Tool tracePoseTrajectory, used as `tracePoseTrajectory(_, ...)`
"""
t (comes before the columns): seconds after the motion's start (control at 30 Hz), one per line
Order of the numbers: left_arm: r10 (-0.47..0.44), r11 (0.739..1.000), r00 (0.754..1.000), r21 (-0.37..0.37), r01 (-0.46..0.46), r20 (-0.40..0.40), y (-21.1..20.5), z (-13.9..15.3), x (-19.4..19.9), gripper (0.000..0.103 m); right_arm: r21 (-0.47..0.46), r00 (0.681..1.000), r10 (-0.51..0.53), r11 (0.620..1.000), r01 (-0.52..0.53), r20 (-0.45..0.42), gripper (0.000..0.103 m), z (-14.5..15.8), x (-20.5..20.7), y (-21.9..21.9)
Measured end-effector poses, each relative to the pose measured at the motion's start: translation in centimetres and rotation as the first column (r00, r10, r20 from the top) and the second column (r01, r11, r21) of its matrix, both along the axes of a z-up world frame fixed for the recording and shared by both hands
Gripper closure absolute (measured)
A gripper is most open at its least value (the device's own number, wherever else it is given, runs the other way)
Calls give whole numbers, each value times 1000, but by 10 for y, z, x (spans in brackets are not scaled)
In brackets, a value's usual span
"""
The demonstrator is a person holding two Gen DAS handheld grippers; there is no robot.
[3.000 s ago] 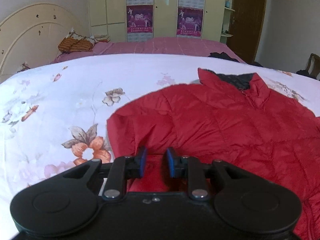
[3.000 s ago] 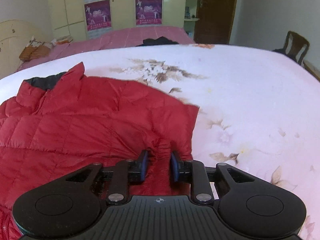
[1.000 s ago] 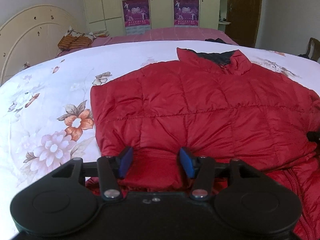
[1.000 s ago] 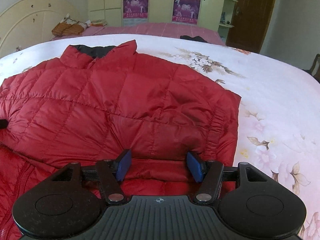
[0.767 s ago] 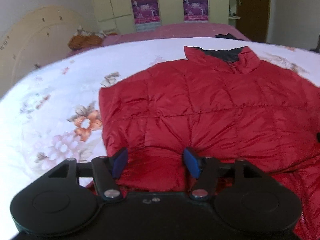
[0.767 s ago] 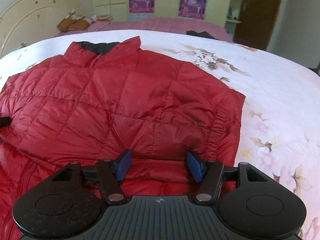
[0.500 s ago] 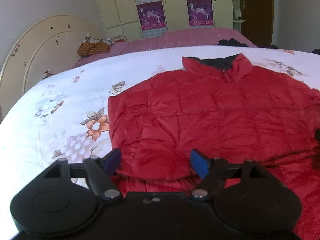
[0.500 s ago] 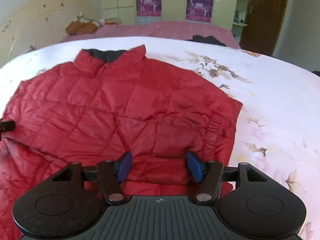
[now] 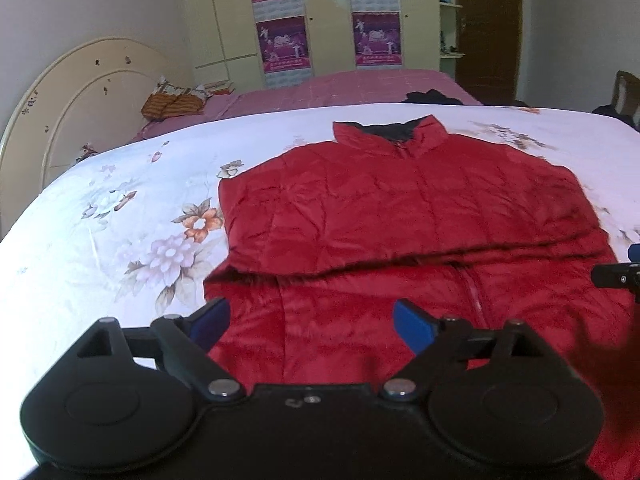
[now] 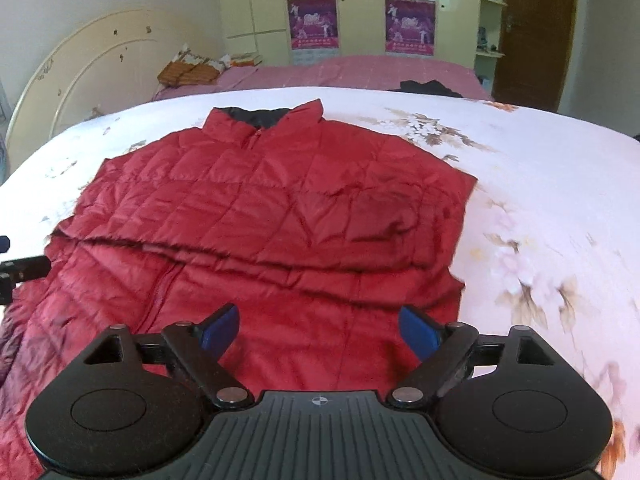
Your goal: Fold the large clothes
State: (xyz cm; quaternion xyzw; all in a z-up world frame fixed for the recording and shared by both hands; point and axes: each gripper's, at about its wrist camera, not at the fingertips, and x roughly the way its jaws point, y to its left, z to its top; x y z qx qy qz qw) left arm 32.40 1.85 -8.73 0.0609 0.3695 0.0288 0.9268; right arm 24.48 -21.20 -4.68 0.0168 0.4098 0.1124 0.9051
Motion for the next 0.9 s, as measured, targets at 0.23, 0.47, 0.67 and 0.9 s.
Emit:
tracePoseTrajectory(0.23, -45, 999, 999, -27, 45, 4, 16, 4, -45, 11, -33, 1000, -29, 999, 29, 6, 17, 10, -56, 12)
tracePoseTrajectory(0.47, -61, 998, 998, -31, 61, -3, 42, 2, -82, 9, -47, 997, -71, 996, 71, 2, 17, 12, -109, 16)
tracePoseTrajectory(0.67, -35, 998, 999, -61, 34, -19, 73, -4, -111, 9, -75, 995, -104, 992, 103, -7, 17, 7, -146, 9)
tracePoseTrajectory(0.9, -8, 995, 998, -104, 2, -55, 104, -14, -141, 10, -72, 987, -159, 985, 157, -22, 17, 3, -175, -9)
